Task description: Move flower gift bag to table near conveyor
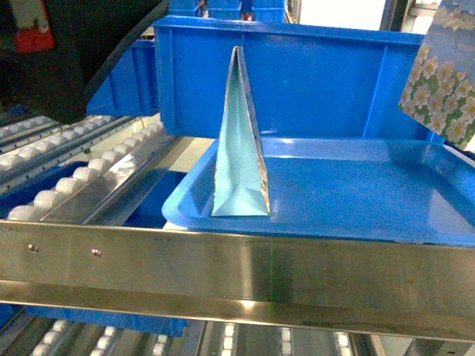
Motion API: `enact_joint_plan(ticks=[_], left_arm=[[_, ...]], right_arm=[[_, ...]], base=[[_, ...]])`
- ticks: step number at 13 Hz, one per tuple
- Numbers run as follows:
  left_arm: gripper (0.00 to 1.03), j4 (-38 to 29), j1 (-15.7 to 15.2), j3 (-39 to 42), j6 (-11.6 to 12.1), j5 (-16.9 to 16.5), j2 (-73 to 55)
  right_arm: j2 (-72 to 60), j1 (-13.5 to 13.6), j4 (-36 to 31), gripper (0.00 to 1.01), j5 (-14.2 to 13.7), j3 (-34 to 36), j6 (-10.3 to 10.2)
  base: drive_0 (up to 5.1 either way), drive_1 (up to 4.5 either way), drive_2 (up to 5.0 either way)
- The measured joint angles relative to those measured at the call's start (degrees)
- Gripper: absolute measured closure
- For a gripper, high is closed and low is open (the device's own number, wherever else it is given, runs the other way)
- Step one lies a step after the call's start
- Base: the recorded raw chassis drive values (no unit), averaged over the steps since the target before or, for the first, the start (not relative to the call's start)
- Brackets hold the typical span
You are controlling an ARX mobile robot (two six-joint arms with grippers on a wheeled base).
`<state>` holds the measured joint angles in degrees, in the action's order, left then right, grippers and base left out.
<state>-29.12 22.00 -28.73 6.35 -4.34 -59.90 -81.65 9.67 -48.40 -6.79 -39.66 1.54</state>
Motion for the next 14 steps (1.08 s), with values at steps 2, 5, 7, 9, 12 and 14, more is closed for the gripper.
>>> enact_joint_plan(ticks=[2, 5, 7, 9, 12, 14], left_arm=[[0.05, -0.09, 6.16, -3.61, 2.27, 3.37, 0.22], [0.05, -3.89, 8.31, -2.14, 5.22, 9.33, -4.48], [0.05, -7.15, 8.94, -1.29, 6.93, 11.91, -6.03], [0.05, -9.29, 8.48, -1.07, 7.58, 13.38, -8.44], [0.05, -15.43, 6.21, -1.31, 9.18, 14.6, -16.06], [0.05, -15.58, 5.6, -3.17, 9.7, 14.91, -19.3]], right_arm=[[0.0, 0.0, -0.07, 0.99, -0.04, 0.0, 0.02], [0.0, 0.0, -0.02, 0.99, 0.0, 0.0, 0.02], [0.0, 0.0, -0.09, 0.99, -0.02, 0.0, 0.02], [-0.02, 0.0, -0.07, 0.99, -0.02, 0.0, 0.02], [-0.02, 0.0, -0.04, 0.99, -0.02, 0.0, 0.02], [-0.02, 0.0, -0.02, 0.99, -0.02, 0.0, 0.02]], base=[[0.0, 0.0, 0.0], [0.0, 0.0, 0.0], [0.0, 0.0, 0.0], [0.0, 0.0, 0.0], [0.0, 0.0, 0.0], [0.0, 0.0, 0.0]])
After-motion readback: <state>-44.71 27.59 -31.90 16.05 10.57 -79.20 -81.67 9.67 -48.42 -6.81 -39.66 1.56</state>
